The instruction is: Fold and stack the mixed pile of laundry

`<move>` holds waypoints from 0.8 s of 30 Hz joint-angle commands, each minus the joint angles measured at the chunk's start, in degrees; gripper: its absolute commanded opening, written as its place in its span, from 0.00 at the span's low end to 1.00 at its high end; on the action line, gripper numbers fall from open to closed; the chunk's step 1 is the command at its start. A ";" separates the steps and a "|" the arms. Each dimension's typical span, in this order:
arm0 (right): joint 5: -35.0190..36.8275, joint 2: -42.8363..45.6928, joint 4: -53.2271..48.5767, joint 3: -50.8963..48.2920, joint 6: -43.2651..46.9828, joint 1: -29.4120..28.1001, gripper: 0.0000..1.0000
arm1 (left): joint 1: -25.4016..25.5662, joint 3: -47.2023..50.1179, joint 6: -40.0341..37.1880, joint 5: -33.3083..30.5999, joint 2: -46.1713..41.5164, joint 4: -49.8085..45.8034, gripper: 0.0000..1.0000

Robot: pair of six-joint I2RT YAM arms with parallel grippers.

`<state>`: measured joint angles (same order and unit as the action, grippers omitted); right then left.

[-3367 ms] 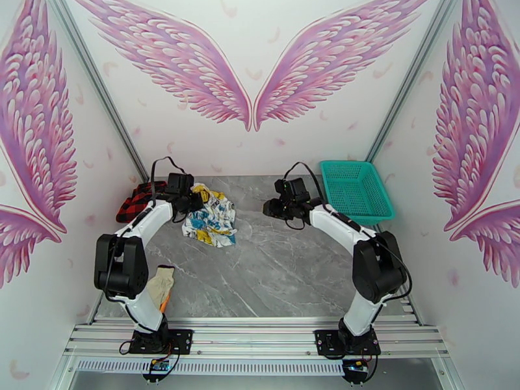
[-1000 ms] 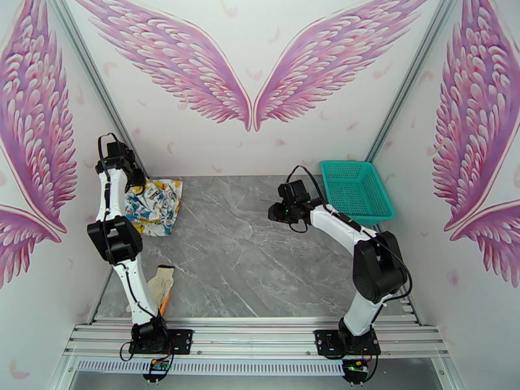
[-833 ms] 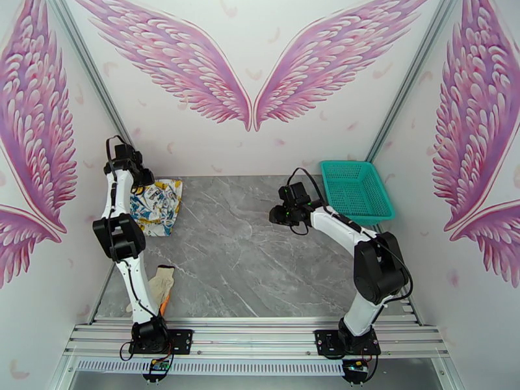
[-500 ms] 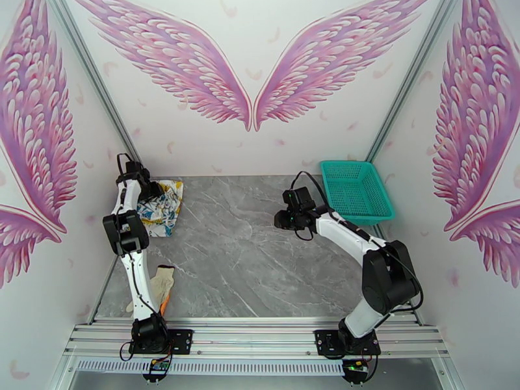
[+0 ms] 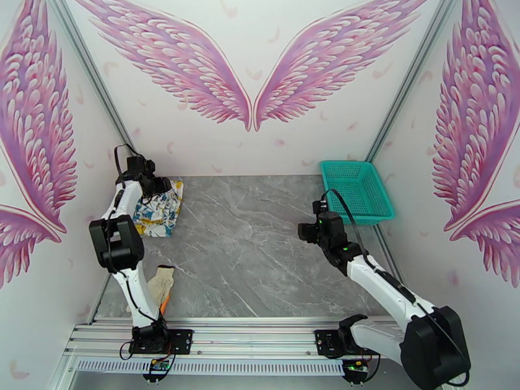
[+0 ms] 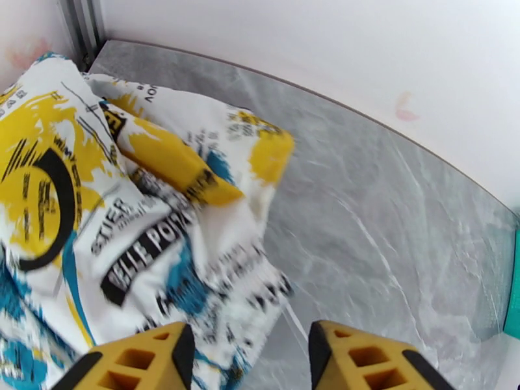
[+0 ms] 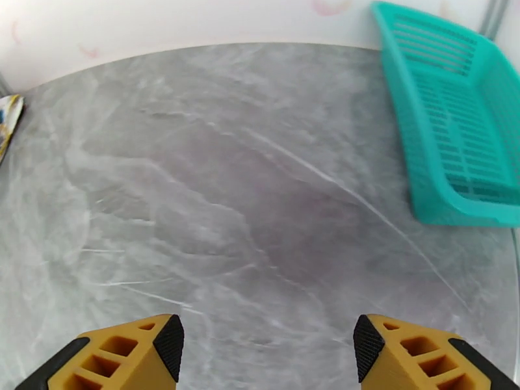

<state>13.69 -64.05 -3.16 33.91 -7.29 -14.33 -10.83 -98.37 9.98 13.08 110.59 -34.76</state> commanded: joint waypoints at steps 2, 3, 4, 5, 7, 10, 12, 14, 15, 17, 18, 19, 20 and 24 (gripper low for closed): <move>8.55 -0.68 28.57 -11.68 8.52 4.67 1.00 | 6.63 20.70 1.63 -6.80 -17.27 15.63 0.57; 7.04 -2.45 29.82 -11.79 8.02 6.35 1.00 | 7.92 24.94 1.96 -7.69 -19.78 18.07 0.58; 6.25 -4.74 30.59 -11.24 7.53 7.83 0.99 | 9.31 29.72 2.07 -8.34 -22.34 20.57 0.58; 5.55 -7.00 32.71 -11.21 7.11 8.73 0.99 | 10.82 33.98 1.70 -9.72 -24.63 23.37 0.59; 1.12 -10.66 40.05 -12.65 5.69 10.70 1.00 | 13.46 40.83 0.43 -13.43 -28.34 27.83 0.60; -5.87 -15.38 49.88 -14.41 3.84 11.63 0.99 | 15.77 49.73 -0.60 -16.85 -32.02 34.32 0.59; -7.49 -19.52 54.07 -15.03 4.26 11.60 0.99 | 16.36 54.56 -1.14 -18.51 -34.14 37.62 0.59; -10.19 -24.98 61.54 -15.55 5.38 11.54 0.99 | 16.80 59.78 -3.51 -20.35 -37.02 41.57 0.62; -11.04 -24.25 58.22 -14.09 5.57 11.52 0.99 | 16.89 61.79 -5.07 -21.03 -38.36 43.49 0.65; -11.55 -24.38 54.32 -12.34 5.83 11.38 0.99 | 16.65 65.75 -8.87 -21.13 -39.83 47.72 0.70; -11.51 -23.81 53.01 -11.93 5.77 11.34 0.99 | 16.44 67.34 -10.26 -20.63 -39.44 50.66 0.71; -11.41 -23.51 51.34 -11.67 5.81 11.34 0.99 | 16.09 69.31 -11.73 -19.79 -38.09 55.21 0.71; -11.46 -24.15 53.60 -12.12 5.81 11.34 0.99 | 15.82 71.36 -12.69 -18.78 -35.84 61.30 0.72; -11.25 -23.61 51.58 -11.73 5.93 11.26 0.99 | 15.43 67.35 -16.60 -16.99 -27.83 62.62 0.73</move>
<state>3.79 -87.94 47.64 21.04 -1.85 -2.83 4.99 -28.86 -1.26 -5.32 79.77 21.04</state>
